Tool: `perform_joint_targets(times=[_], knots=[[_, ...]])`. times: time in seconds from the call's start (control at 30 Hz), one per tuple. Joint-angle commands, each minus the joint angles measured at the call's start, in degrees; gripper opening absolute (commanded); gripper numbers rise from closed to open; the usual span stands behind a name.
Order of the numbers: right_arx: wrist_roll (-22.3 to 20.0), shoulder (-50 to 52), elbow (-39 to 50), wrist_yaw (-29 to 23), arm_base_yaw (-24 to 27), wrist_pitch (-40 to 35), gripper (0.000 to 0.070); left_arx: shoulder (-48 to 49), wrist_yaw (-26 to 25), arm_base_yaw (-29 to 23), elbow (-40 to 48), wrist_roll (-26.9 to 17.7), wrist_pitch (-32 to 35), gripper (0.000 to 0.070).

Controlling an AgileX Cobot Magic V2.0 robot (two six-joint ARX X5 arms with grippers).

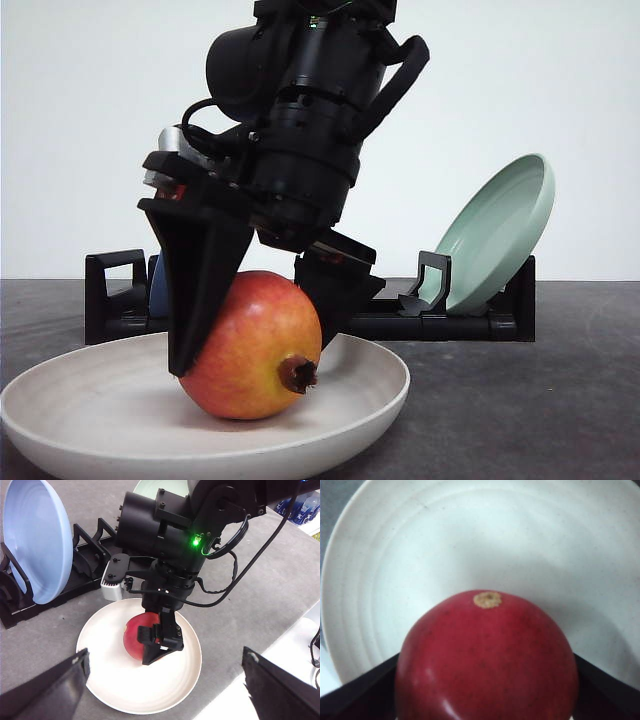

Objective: Place pomegranate in white plate

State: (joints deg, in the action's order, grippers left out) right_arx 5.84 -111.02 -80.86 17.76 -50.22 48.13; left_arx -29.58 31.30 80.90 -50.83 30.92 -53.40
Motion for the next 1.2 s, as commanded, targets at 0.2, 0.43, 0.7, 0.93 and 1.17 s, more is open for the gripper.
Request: perform_joint_targets(times=[0.2, 0.43, 0.7, 0.93, 1.17], knots=[[0.03, -0.75, -2.09, 0.42, -0.56, 0.44, 0.0700, -0.33, 0.27, 0.85, -0.85, 0.04, 0.69, 0.0591], [-1.52, 4.85, -6.09, 0.83, 1.12, 5.67, 0.0700, -0.33, 0.27, 0.85, -0.85, 0.05, 0.69, 0.0591], [-4.46, 22.73, -6.19, 0.19, 6.01, 16.30, 0.0700, -0.33, 0.27, 0.85, -0.85, 0.24, 0.90, 0.0591], [-4.84, 40.68, -4.54, 0.15, 11.87, 22.31, 0.0700, -0.33, 0.69, 0.85, -0.85, 0.08, 3.64, 0.0591], [-4.68, 60.91, 5.47, -0.26, 13.70, 16.68, 0.0700, -0.33, 0.98, 0.85, -0.85, -0.44, 5.61, 0.0591]])
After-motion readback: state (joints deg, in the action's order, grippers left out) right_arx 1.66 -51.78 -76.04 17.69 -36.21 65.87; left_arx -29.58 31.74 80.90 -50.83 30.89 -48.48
